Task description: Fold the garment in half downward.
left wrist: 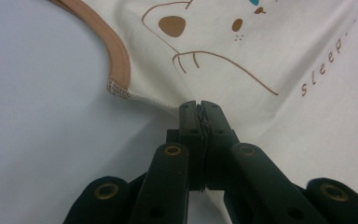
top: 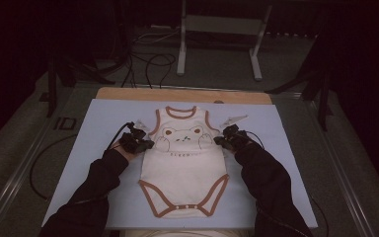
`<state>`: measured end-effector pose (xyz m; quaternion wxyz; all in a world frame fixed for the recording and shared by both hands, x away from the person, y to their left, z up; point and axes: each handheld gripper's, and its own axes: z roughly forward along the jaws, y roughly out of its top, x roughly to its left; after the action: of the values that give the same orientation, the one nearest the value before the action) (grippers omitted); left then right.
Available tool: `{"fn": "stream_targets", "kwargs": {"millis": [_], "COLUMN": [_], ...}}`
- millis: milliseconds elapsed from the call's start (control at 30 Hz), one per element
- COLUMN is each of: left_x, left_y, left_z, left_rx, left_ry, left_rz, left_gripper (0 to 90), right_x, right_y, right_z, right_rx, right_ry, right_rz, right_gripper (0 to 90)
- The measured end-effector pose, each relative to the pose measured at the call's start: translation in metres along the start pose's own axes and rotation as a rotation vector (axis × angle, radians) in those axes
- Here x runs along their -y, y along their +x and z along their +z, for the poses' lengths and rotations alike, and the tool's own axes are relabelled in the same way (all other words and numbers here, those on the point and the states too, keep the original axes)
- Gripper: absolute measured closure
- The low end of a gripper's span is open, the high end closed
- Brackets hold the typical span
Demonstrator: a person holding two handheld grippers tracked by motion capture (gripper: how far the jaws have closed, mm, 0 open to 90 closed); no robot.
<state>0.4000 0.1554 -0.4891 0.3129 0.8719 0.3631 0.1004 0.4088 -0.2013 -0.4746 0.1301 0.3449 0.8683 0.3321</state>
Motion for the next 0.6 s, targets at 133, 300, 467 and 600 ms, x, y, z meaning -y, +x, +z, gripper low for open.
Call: {"fn": "stream_targets", "kwargs": {"millis": [133,300,467,600], "left_x": [0.000,0.000,0.001,0.003], "left_y": [-0.002,-0.008,-0.015,-0.020], "left_z": [-0.005,-0.011,-0.018,-0.024], "left_rx": [0.004,0.006,0.015,0.011], "left_ry": [-0.004,-0.013,-0.024,-0.022], "left_rz": [-0.001,0.017,0.028,0.045], "left_gripper": [89.8,89.7,89.8,89.7], "right_x": [0.002,0.004,0.005,0.009], "right_y": [0.002,0.005,0.010,0.015], "right_z": [-0.005,-0.011,-0.017,-0.022], "right_rx": [-0.002,-0.009,-0.014,-0.023], "right_ry": [0.001,-0.018,-0.024,-0.032], "right_rz": [-0.008,-0.010,-0.014,-0.016], "right_gripper": [89.9,89.9,89.9,89.9]}}
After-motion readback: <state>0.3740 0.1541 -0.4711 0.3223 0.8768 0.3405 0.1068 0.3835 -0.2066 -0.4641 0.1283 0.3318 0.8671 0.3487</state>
